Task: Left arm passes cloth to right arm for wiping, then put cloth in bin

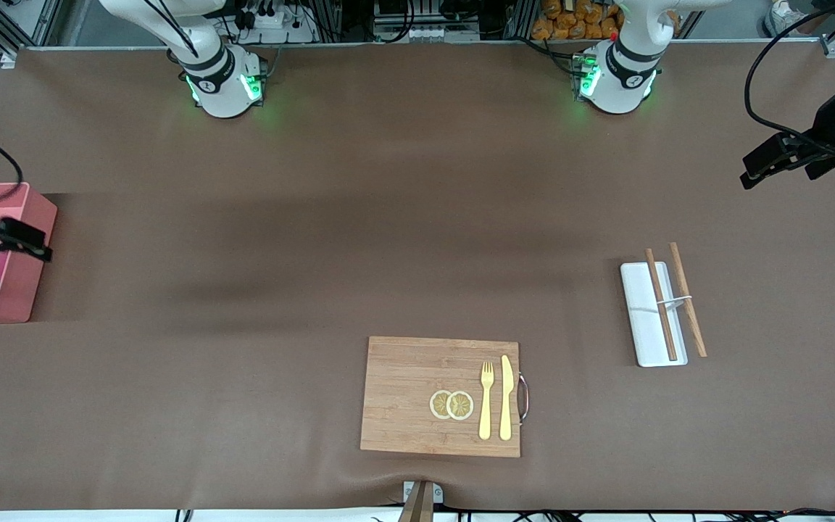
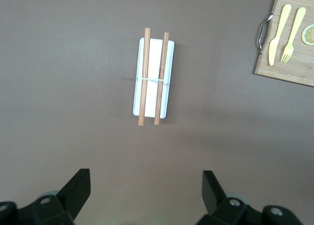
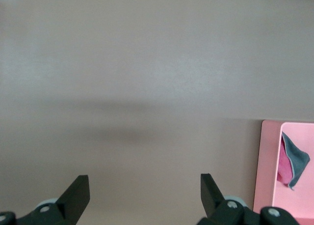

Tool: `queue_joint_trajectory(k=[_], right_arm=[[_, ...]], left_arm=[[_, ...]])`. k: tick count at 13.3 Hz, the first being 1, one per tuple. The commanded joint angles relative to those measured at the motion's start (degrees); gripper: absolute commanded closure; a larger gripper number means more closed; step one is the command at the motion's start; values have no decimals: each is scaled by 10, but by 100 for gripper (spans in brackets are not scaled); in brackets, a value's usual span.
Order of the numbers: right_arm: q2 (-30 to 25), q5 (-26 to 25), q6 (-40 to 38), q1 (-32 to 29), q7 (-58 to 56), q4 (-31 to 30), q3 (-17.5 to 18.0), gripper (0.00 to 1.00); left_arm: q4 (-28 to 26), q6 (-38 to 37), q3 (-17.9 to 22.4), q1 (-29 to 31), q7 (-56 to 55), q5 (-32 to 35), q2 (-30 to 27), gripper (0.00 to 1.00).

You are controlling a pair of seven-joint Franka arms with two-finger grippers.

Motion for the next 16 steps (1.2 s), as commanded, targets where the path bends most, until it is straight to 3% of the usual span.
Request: queue_joint_trajectory(k=[1, 6, 16], right_arm=[[-63, 11, -20, 10, 8, -19, 4, 0], [-67, 33, -2, -2, 144, -21, 39, 0], [-69, 8, -15, -2, 132, -20, 37, 0]], left_arm=[[-6, -2, -2, 1, 4, 7, -14, 0], [-2, -2, -3, 0, 6, 7, -16, 0], [22, -2, -4, 0, 15, 5, -7, 0]])
